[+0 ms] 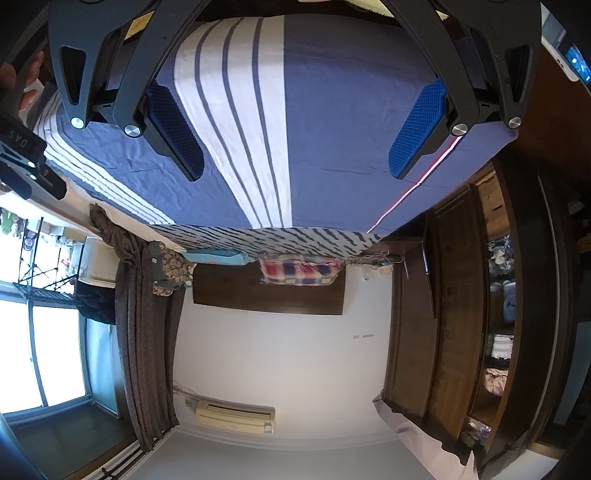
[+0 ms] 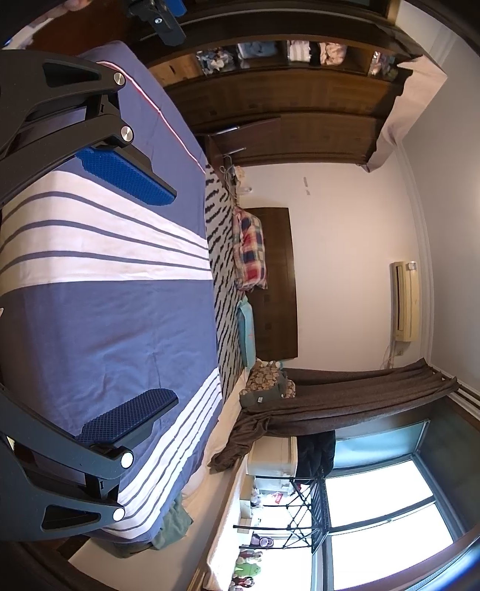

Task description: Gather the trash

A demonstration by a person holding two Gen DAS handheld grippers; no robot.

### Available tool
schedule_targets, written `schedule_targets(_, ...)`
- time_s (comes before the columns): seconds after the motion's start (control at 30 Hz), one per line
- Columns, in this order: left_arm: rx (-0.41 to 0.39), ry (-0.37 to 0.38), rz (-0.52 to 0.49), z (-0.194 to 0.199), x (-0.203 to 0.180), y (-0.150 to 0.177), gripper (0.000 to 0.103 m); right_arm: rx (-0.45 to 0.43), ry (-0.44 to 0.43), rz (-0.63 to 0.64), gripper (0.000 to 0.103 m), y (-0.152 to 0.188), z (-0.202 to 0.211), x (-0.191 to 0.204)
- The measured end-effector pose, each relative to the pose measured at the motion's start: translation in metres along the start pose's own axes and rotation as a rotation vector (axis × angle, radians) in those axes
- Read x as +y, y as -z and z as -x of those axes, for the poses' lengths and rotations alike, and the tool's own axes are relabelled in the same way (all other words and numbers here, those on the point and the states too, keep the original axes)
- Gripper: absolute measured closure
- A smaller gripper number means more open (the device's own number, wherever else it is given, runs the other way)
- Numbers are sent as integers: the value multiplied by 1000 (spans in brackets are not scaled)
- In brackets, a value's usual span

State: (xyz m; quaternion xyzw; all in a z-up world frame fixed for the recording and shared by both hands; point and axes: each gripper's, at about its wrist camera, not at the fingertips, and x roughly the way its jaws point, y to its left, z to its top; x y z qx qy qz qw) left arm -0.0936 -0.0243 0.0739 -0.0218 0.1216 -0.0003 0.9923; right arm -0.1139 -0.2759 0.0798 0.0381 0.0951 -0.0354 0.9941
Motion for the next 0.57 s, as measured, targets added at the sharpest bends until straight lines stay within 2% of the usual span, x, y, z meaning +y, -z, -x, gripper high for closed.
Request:
schedule_targets(0.17,7,15,7,-5,3,3,8,8,5,5,3,3,-3,1)
schedule_targets(0.37,12,-35,-6,-10,1,2,8,13,16,3,3,3,-7,-2)
schedule_targets(0.57,34,-43,14,-18,5,0,8,16,33,18,3,3,-12,-3)
